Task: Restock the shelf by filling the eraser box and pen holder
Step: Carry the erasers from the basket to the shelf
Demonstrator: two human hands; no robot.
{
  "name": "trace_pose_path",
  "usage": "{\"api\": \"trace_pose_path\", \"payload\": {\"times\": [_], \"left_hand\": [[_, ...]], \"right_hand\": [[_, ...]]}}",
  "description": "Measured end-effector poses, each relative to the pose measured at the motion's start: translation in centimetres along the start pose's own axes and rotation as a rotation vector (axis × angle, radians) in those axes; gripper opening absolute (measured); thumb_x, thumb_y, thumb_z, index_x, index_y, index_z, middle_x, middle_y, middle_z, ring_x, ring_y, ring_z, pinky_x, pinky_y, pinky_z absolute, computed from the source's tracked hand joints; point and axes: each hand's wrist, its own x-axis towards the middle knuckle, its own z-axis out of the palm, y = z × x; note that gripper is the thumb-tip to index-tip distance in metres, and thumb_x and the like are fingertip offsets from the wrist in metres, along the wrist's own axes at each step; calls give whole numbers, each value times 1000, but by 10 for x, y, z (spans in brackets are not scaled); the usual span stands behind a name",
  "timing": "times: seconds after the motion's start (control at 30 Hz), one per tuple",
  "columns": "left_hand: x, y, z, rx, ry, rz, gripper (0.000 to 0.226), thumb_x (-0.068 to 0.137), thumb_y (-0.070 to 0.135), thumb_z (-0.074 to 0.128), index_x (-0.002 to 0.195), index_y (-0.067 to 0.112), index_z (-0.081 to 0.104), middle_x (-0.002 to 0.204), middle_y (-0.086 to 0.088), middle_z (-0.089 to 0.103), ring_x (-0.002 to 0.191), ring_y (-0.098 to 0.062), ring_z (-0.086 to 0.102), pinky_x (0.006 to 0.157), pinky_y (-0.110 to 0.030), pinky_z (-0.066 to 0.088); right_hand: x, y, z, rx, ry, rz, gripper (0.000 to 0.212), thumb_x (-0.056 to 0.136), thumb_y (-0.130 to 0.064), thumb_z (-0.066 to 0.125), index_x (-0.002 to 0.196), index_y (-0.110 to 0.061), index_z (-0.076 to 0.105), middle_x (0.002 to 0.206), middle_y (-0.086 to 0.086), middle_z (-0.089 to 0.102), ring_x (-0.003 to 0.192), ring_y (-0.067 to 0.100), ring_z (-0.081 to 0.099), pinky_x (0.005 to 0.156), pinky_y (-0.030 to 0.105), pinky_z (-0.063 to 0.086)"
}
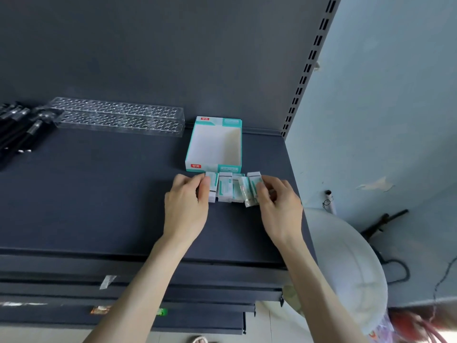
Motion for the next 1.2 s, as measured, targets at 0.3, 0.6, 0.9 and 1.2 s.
{"api": "trace_pose_path", "payload": {"times": [0.3,0.6,0.9,1.2], "left_hand": [[-6,-5,-6,-73,65,40,19,94,21,53,101,9,67,96,0,54,89,-24,59,81,-39,50],[-20,-6,-71,-11,123,237,35,88,38,50,106,12,66,97,4,64,88,-16,64,75,-35,52],[-47,-63,-206,72,305,169,42,85,49,45,103,18,66,85,10,67,79,-6,64,73,-34,54],[-115,-219,-375,226,426,23,43,86,49,44,102,16,66,85,11,66,79,-7,65,63,-26,51]], "right_hand": [[-7,-2,-3,39,27,-45,23,92,-25,53,111,-15,62,110,4,55,100,26,54,88,41,46],[-17,-48,-9,48,-56,-257,19,92,-21,54,104,-11,64,107,1,59,100,23,55,84,37,47],[-79,-161,67,107,-235,-527,22,89,-26,51,101,-14,64,97,-3,62,93,21,57,82,31,44],[-208,-284,231,140,-465,-664,28,94,-28,50,118,-16,58,112,-5,59,107,15,52,85,32,46]]}}
